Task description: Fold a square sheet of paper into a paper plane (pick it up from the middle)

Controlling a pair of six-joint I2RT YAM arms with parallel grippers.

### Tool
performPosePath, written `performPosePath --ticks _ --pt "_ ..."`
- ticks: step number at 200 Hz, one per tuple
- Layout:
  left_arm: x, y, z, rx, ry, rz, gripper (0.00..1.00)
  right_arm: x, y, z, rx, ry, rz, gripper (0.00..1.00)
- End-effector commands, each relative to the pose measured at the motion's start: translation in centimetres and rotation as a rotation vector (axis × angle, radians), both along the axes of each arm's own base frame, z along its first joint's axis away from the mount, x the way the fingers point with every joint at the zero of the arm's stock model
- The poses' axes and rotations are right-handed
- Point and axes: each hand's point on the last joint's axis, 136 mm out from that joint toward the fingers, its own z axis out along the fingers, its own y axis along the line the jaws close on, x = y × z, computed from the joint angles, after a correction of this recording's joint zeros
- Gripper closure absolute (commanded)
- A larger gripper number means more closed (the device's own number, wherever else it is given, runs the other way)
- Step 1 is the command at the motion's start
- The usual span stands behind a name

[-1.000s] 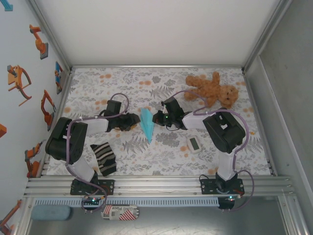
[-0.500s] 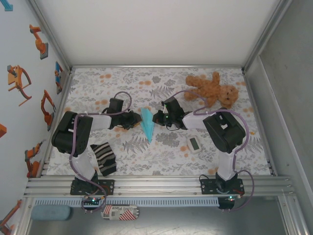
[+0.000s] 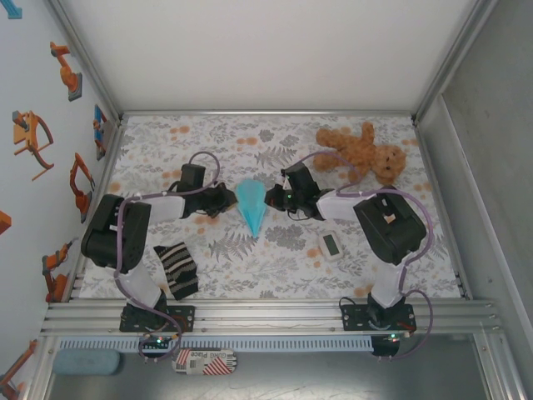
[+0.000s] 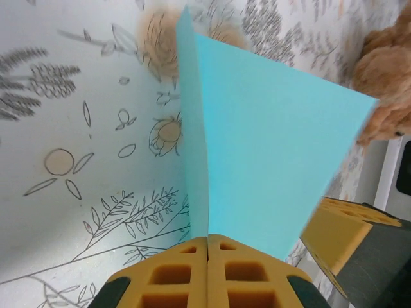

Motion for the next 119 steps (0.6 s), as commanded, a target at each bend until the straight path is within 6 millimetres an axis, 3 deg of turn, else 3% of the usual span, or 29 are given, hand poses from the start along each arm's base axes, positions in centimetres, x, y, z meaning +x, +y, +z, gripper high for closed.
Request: performPosePath --ticks 1,65,119 --pt "-0.1 1.1 0.7 0.025 -0.035 0.012 0.99 0.9 -1.2 1.3 0.002 -0.045 -0.047 1.00" --pt "-0.5 1.7 -1.5 0.055 -0.001 0.024 0.98 0.8 -2.2 -1.0 -0.039 -0.006 -0.078 1.00" --pt "-0.8 1.0 -2.2 0.068 -0.018 -0.019 0.96 0.2 -1.7 -2.6 -0.028 0.052 -0.052 1.00"
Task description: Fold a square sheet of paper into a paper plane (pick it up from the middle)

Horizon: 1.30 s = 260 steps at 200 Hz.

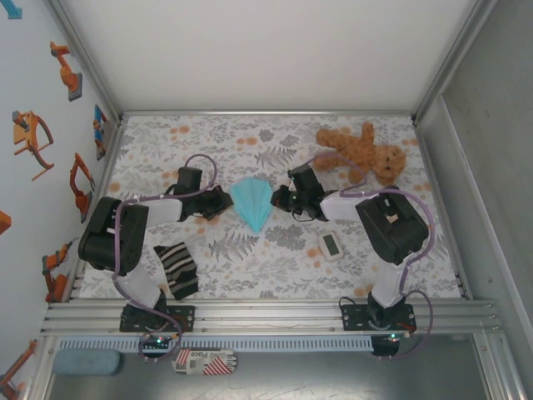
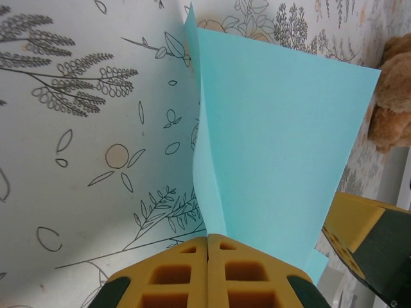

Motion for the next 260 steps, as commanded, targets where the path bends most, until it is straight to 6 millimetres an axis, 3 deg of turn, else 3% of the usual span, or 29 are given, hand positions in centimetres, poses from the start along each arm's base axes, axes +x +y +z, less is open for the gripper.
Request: performPosePath --ticks 1,25,47,78,132,171,260 --pt "-0.3 -0.1 -0.8 0.017 -0.012 -0.029 0.96 0.0 0.1 -0.8 0.011 0.026 -0.005 1.00" --pt "-0.3 -0.4 -1.0 0.006 -0.006 -0.040 0.96 -0.2 0.4 -0.4 0.014 0.034 0.014 0.94" --pt "-0.3 -0.7 -1.0 0.001 -0.008 -0.054 0.95 -0.3 0.5 1.6 0.025 -0.013 0.040 0.81" --pt "-0.3 -0.9 -0.7 -0.004 -0.013 -0.060 0.96 -1.0 0.0 3.2 -0.044 -0.059 0.059 0.71" --pt "-0.3 -0.9 -0.8 -0.005 -0.008 -0.058 0.96 -3.7 2.5 2.8 -0.128 -0.049 0.133 0.69" --pt "-0.3 -1.0 -0.8 -0.007 -0.006 -0.060 0.96 -3.8 4.4 2.3 -0.122 -0.026 0.183 0.73" --pt "-0.3 -1.2 -0.8 -0.018 0.001 -0.060 0.96 -3.9 4.6 0.7 -0.181 0.012 0.203 0.67"
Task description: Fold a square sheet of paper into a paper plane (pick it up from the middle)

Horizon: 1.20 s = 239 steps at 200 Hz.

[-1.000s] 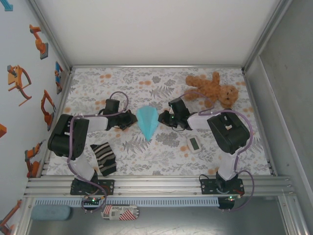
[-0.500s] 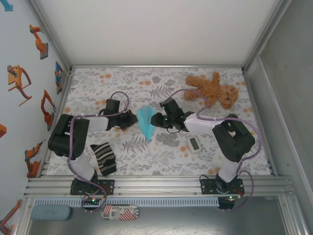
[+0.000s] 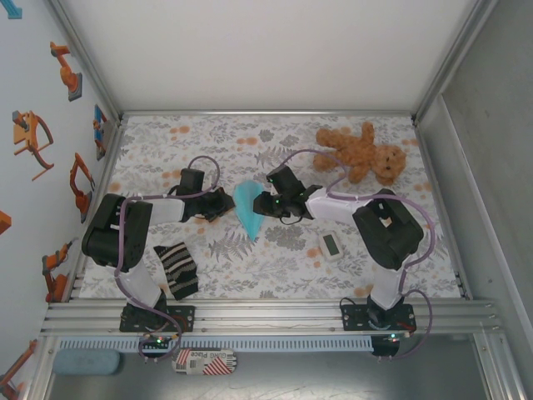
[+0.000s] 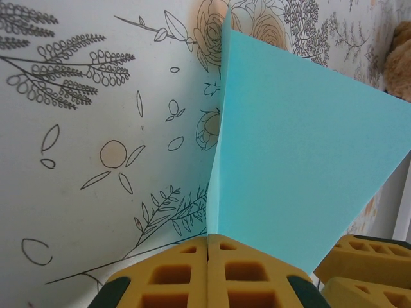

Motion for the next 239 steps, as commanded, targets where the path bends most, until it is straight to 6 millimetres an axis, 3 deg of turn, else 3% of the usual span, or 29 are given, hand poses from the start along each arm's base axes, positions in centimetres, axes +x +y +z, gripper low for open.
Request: performPosePath --ticks 1,79,174,239 --pt "0.1 -0.6 0.1 -0.016 -0.007 -0.027 0.96 -0.1 0.3 -0.8 -0.035 0.010 0.018 0.67" --pt "0.1 -0.8 0.6 -0.029 -0.014 -0.028 0.96 -1.3 1.9 0.1 -0.013 0.005 0.074 0.63" --pt "0.0 -1.1 1.0 -0.053 -0.011 -0.039 0.96 -2.3 2.3 -1.5 -0.225 -0.029 0.119 0.49" --pt "0.0 -1.3 1.0 -0.064 -0.007 -0.043 0.96 -2.6 2.9 -1.8 -0.254 -0.035 0.148 0.47"
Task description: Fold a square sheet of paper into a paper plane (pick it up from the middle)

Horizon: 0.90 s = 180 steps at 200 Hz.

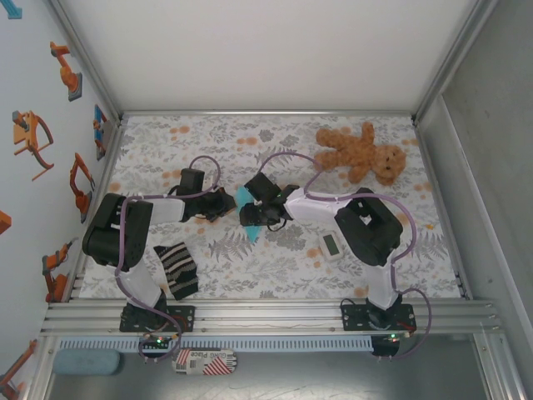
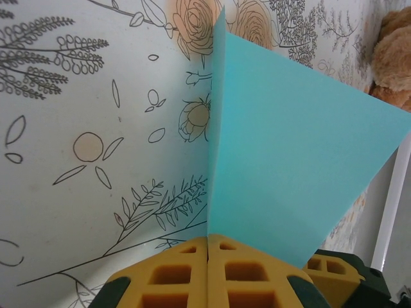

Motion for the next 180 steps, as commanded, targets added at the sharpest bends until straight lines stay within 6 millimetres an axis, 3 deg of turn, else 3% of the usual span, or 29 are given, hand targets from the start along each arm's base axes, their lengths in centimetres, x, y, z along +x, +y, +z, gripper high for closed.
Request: performPosePath --ticks 1,88,131,180 --pt "0.2 -0.6 0.6 -0.026 -0.012 -0.016 0.96 0.2 0.4 0.5 -0.027 -0.031 0.026 0.47" --pt "0.1 -0.7 0.4 -0.027 -0.004 -0.019 0.96 -0.1 0.7 0.1 -0.056 -0.024 0.054 0.43" --pt "0.1 -0.8 0.5 -0.029 -0.004 -0.021 0.96 0.1 0.0 -0.4 -0.108 -0.027 0.031 0.48" --pt "0.0 -0.8 0.3 -0.025 0.002 -0.021 0.96 0.6 -0.2 0.5 -0.106 -0.058 0.011 0.56"
